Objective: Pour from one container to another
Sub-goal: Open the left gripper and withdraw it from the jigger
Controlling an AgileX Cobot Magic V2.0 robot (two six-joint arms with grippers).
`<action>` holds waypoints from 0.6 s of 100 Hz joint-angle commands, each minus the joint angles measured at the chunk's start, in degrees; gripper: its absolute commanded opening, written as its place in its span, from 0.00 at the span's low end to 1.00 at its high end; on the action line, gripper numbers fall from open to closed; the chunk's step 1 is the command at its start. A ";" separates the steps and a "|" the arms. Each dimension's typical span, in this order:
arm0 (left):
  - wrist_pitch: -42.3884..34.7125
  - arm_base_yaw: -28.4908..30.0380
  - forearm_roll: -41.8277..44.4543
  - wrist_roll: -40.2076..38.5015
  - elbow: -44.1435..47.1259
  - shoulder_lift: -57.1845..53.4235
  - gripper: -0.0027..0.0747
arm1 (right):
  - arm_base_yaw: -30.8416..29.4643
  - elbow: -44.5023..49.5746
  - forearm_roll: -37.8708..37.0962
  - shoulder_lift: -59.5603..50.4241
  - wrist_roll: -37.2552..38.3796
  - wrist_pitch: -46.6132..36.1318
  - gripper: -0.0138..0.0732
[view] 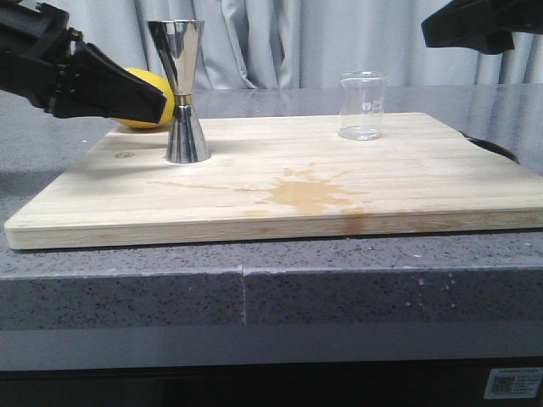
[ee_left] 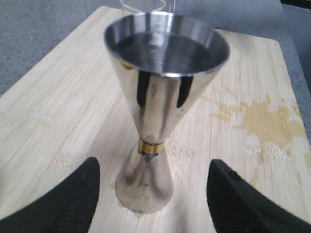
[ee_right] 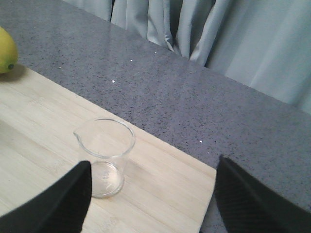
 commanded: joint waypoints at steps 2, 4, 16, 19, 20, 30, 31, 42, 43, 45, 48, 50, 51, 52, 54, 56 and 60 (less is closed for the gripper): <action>5.60 1.27 -1.62 -2.33 -1.11 -4.37 0.61 | -0.38 -1.29 1.14 -1.96 0.03 -3.73 0.71; 5.60 1.60 -1.49 -2.33 -1.11 -4.59 0.61 | -0.38 -1.29 1.14 -1.96 0.03 -3.73 0.71; 5.83 3.78 -1.07 -3.49 -1.11 -7.08 0.61 | -0.38 -1.29 1.23 -1.96 0.03 -3.73 0.71; 5.83 4.38 -1.07 -3.60 -1.11 -7.94 0.61 | -0.38 -1.29 1.23 -1.96 0.03 -3.73 0.71; 5.83 4.53 -1.07 -3.60 -1.11 -8.09 0.61 | -0.38 -1.29 1.35 -1.96 0.03 -3.73 0.71; 5.68 7.10 -1.33 -3.95 -1.11 -10.56 0.61 | -0.38 -1.29 1.48 -1.96 0.03 -3.62 0.71; 5.68 7.28 -1.33 -3.97 -1.11 -10.93 0.60 | -0.38 -1.29 1.60 -1.96 0.03 -3.47 0.71; 4.67 10.34 -3.47 -6.53 -1.11 -13.84 0.56 | -0.90 -1.29 2.99 -3.07 0.03 -1.05 0.71; 4.67 10.55 -3.70 -6.65 -1.11 -14.00 0.55 | -1.08 -1.29 3.19 -3.18 0.03 -0.90 0.71; 4.67 11.19 -4.42 -6.76 -1.11 -14.55 0.54 | -1.33 -1.29 3.49 -3.55 0.03 -0.57 0.71; 4.67 12.00 -5.45 -6.87 -1.11 -15.18 0.53 | -2.09 -1.29 3.89 -4.06 0.03 -0.26 0.71; 4.67 12.59 -6.31 -7.01 -1.11 -15.70 0.52 | -2.56 -1.29 4.23 -4.48 0.03 -0.27 0.71; 4.67 12.96 -6.84 -7.32 -1.11 -15.85 0.52 | -2.72 -1.29 4.40 -4.80 0.03 -0.27 0.71; 4.67 13.13 -7.11 -7.49 -1.11 -16.13 0.52 | -2.88 -1.29 4.75 -4.95 0.03 -0.27 0.71; 4.78 13.62 -7.93 -8.10 -1.11 -16.61 0.51 | -3.43 -1.29 5.38 -5.40 0.03 -0.27 0.71; 4.78 14.08 -8.74 -8.39 -1.11 -17.04 0.51 | -4.01 -1.29 5.89 -5.96 0.03 -0.27 0.71; 5.04 14.93 -10.48 -8.65 -1.11 -17.74 0.51 | -5.23 -1.29 7.77 -6.87 0.03 -0.27 0.71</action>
